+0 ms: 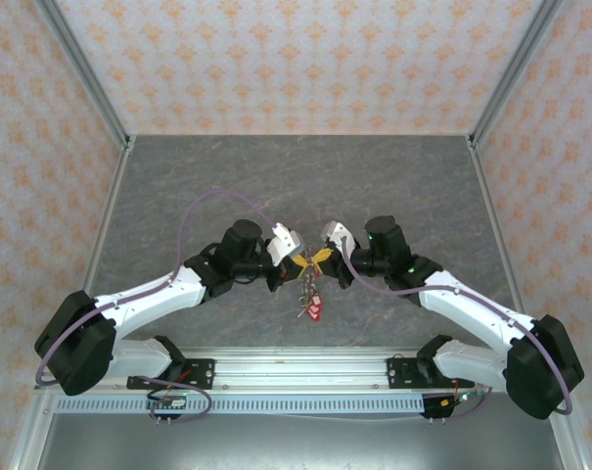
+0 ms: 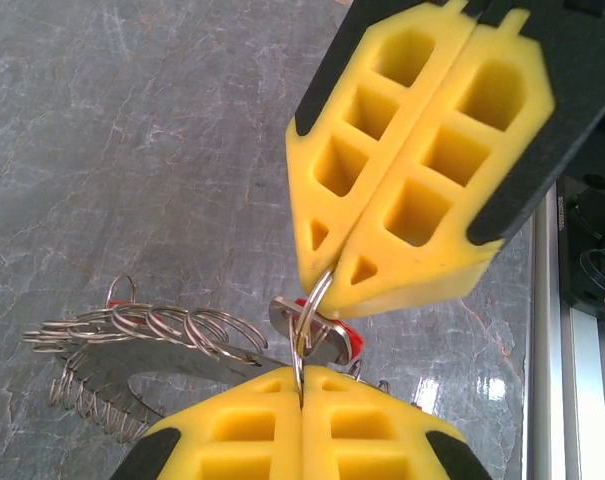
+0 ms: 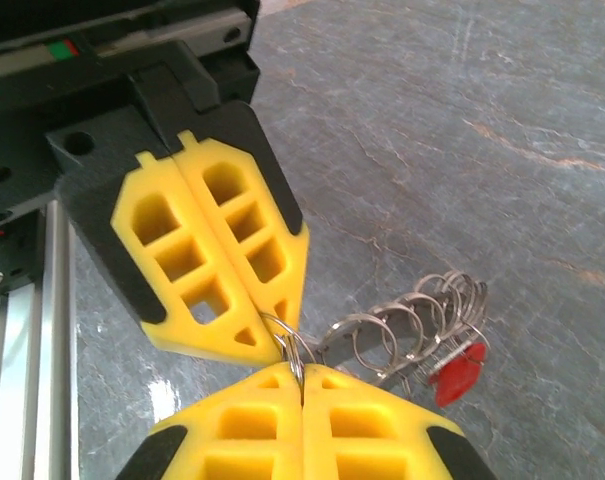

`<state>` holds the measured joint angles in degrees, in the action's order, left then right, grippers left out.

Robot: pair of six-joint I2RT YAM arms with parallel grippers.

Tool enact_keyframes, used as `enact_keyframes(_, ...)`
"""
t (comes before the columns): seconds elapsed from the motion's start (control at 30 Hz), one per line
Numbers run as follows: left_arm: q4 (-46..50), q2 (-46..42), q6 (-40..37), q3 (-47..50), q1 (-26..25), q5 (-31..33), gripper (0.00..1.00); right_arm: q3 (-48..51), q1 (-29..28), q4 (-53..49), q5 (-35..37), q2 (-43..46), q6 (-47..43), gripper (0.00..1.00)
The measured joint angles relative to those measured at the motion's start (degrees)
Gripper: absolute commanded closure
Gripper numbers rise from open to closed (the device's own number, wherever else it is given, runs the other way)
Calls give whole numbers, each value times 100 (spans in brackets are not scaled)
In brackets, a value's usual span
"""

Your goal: Put the keys on the keyring

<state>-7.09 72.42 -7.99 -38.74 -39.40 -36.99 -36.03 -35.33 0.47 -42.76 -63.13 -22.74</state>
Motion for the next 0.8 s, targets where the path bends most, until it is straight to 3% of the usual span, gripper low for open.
enact_keyframes(0.6,57,24,-7,0,0,63,100,-76,-28,-310,424,-219,216,100)
enact_keyframes(0.7,61,48,-9,0,0,63,100,-76,-33,-313,444,-238,282,90)
enact_keyframes(0.8,57,50,-9,0,0,42,100,-76,-37,-321,531,-238,341,87)
